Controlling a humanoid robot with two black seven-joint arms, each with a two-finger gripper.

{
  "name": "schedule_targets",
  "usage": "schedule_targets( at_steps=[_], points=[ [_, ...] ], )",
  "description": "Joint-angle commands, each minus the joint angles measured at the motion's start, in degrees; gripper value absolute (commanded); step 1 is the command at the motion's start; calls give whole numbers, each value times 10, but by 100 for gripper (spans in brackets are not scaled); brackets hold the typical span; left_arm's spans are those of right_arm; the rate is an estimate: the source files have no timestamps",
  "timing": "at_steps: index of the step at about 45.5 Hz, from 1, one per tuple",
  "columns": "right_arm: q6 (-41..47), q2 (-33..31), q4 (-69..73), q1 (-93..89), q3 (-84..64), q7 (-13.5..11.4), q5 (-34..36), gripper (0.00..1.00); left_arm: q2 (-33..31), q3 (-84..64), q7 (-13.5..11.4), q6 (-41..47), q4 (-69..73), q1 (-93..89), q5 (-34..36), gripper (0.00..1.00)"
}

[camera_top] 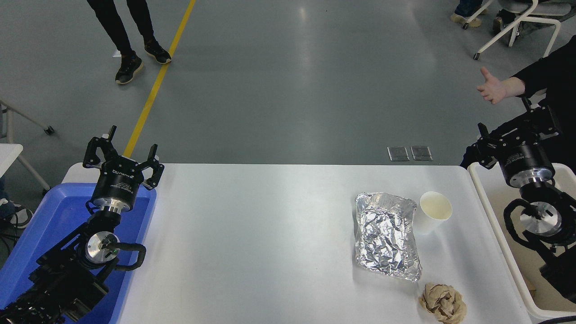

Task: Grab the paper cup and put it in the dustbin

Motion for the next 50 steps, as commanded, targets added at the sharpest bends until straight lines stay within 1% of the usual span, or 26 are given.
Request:
schedule_targets(
  at_steps=[1, 28, 50],
  points=[
    [0, 1, 0, 2, -1, 0, -1, 100, 0, 1, 0, 0, 0, 0, 0, 98],
    [-2, 4, 0, 3, -2, 0, -1, 100, 0, 1, 0, 0, 0, 0, 0, 98],
    [-1, -7, 0, -4, -8, 0, -1, 100, 0, 1, 0, 0, 0, 0, 0, 98]
  ],
)
